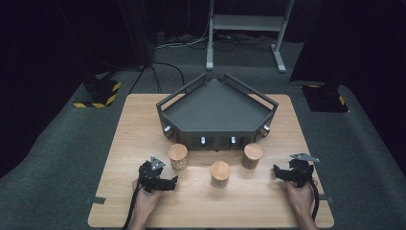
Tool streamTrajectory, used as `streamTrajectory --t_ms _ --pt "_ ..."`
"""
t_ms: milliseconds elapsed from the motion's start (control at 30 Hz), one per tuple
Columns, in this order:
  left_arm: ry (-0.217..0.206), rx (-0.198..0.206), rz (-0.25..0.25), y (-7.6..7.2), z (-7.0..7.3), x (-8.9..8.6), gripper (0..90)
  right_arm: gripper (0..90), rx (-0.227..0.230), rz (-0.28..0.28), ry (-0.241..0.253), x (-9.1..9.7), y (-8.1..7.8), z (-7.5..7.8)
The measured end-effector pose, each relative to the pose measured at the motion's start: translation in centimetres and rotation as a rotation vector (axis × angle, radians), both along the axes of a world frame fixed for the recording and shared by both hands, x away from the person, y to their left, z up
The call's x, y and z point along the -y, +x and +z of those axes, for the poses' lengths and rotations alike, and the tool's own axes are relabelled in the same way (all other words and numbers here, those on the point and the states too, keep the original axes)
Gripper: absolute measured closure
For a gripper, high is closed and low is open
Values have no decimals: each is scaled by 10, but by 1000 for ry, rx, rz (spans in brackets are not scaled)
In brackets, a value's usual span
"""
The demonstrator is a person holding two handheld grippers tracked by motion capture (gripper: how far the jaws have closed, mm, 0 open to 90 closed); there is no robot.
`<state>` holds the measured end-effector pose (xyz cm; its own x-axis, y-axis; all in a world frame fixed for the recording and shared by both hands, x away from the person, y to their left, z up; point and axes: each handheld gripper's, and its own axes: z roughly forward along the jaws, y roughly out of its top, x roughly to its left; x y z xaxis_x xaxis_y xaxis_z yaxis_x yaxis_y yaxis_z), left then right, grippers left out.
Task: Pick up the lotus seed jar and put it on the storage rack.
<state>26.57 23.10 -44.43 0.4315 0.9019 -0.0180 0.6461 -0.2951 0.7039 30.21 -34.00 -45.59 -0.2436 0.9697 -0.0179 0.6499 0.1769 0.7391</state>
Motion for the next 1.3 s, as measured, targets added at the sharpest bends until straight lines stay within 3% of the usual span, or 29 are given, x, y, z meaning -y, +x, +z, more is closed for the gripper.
streamTrajectory --t_ms 333,567,933,1300 --pt "5 13 -5 11 2 17 54 34 0 0 0 0 0 0" --pt "3 43 6 16 4 28 81 34 0 0 0 0 0 0" --pt "-9 73 23 24 8 37 126 35 0 0 0 0 0 0" --pt "-7 77 35 30 10 43 162 34 0 0 0 0 0 0"
